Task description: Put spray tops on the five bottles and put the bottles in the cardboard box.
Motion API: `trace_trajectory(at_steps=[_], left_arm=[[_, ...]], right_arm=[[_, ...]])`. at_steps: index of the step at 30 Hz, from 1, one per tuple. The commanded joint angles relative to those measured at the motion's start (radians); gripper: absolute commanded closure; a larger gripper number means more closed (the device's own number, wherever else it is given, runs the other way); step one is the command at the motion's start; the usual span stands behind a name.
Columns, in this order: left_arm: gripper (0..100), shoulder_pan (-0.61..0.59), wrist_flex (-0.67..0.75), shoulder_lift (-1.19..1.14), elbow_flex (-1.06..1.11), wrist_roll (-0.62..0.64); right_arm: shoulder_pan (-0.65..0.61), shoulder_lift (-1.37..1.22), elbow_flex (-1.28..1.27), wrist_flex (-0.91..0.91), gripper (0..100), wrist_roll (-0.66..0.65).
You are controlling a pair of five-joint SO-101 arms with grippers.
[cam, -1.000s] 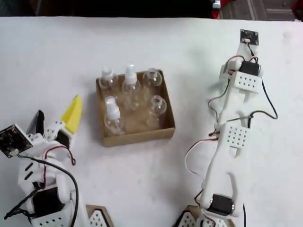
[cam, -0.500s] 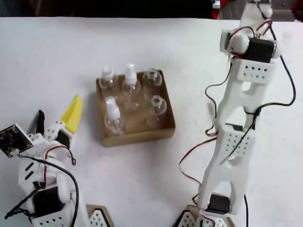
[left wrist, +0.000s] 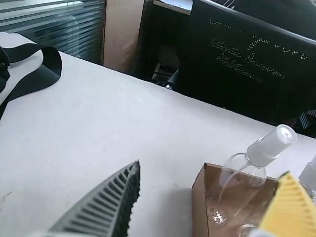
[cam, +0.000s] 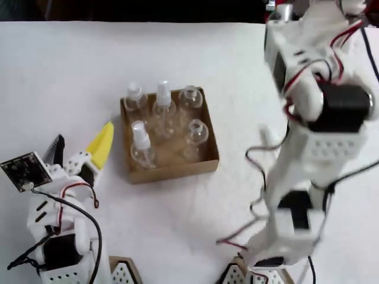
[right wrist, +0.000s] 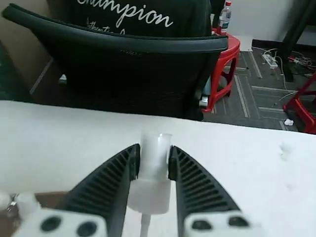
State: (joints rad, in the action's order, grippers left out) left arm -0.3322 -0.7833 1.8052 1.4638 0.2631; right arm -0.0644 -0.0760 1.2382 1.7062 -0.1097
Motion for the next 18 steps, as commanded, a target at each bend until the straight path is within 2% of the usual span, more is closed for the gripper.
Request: trace_trajectory(at_steps=[1, 9, 18], left_arm=[[60, 0.015, 0.021, 0.012, -0.015, -0.011], [60, 0.012, -0.018, 0.012, -0.049, -0.009], [60, 0.012, -0.130, 0.012, -0.126, -0.003]], right_arm=[[-0.077, 0.274, -0.255, 0.021, 98.2, -0.003], [-0.246, 0.700, -0.660, -0.133, 98.2, -0.002], [-0.343, 1.122, -1.278, -0.544, 98.2, -0.002]])
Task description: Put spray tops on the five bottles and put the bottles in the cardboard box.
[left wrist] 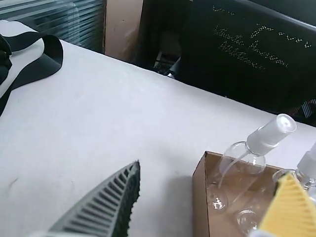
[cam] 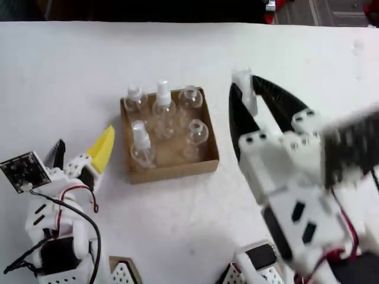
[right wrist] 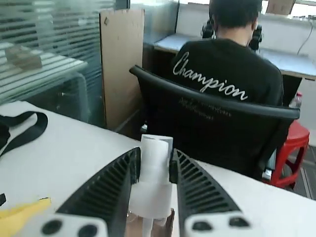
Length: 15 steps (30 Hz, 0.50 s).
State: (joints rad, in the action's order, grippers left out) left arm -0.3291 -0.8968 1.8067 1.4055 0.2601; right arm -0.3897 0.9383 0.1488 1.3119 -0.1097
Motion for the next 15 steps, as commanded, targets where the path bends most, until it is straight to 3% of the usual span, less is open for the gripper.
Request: trace_trajectory(at_steps=[1, 9, 15], left_arm=[[60, 0.008, -0.020, 0.010, -0.072, 0.000], [60, 0.042, -0.203, 0.010, -0.304, -0.008], [60, 0.314, -0.265, 0.010, -0.434, -0.124]], right_arm=[[-0.018, 0.150, -0.256, -0.199, 98.2, -0.002], [-0.018, 0.318, -0.585, -0.424, 98.2, -0.002], [-0.018, 0.288, -0.623, -0.483, 98.2, 0.080]])
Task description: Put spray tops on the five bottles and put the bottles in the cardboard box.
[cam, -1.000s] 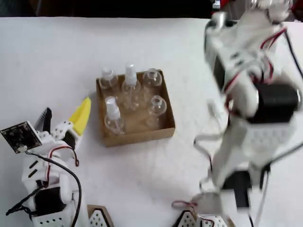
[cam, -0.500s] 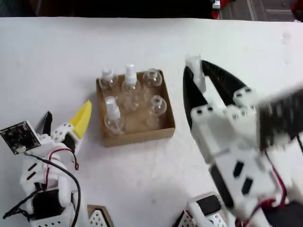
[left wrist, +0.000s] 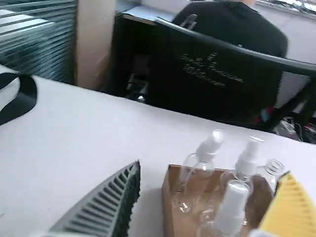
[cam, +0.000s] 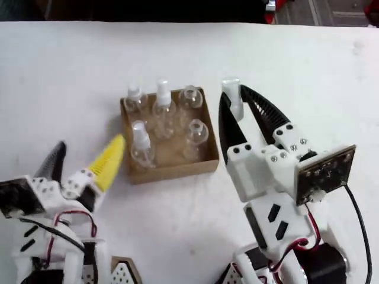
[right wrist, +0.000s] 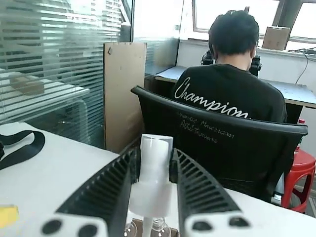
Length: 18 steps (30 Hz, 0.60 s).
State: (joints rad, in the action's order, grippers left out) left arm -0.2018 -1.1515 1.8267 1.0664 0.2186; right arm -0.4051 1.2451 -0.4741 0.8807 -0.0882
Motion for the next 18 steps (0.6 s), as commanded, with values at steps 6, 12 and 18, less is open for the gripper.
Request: trace_trajectory(at_steps=[6, 12, 18], left_arm=[[60, 0.417, -0.032, -0.010, -0.163, -0.133], [60, 0.608, -0.081, -0.010, -0.193, -0.135], [60, 0.627, -0.008, -0.010, -0.106, -0.130]], right_arm=[[-0.031, -0.045, -0.003, -0.071, 98.2, 0.153], [-0.173, -0.044, -0.063, -0.108, 98.2, 0.209], [-0.323, -0.044, -0.103, -0.122, 98.2, 0.189]])
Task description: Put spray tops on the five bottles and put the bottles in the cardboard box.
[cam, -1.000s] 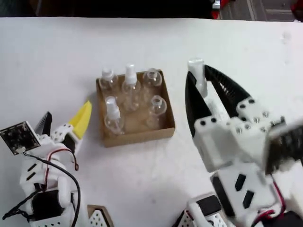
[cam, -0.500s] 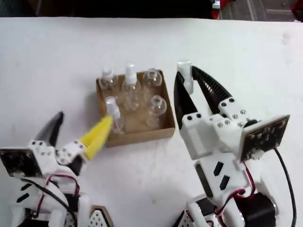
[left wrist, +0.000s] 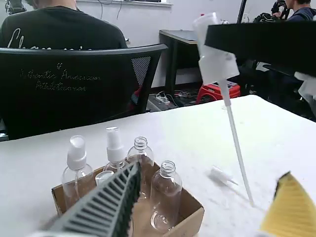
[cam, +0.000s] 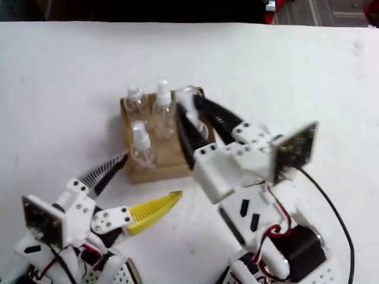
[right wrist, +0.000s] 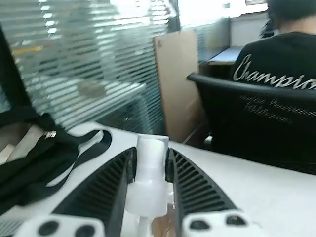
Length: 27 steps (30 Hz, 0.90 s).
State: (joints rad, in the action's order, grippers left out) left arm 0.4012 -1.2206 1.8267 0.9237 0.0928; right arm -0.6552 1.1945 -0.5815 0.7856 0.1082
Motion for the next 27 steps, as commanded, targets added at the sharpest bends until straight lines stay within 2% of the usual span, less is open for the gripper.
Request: trace_trajectory(at_steps=[1, 5, 12, 27], left_arm=[[60, 0.024, 0.080, -0.010, 0.055, -0.003], [60, 0.010, 0.133, -0.010, 0.114, -0.002], [60, -0.131, 0.138, -0.010, 0.146, -0.002], [60, -0.199, 0.137, -0.010, 0.149, -0.002]], right_arm=[[-0.107, 0.005, 0.005, -0.027, 98.2, -0.008], [-0.213, 0.015, 0.003, 0.015, 98.2, -0.014], [-0.219, 0.022, 0.011, 0.067, 98.2, -0.051], [-0.213, 0.139, 0.003, 0.091, 98.2, -0.069]])
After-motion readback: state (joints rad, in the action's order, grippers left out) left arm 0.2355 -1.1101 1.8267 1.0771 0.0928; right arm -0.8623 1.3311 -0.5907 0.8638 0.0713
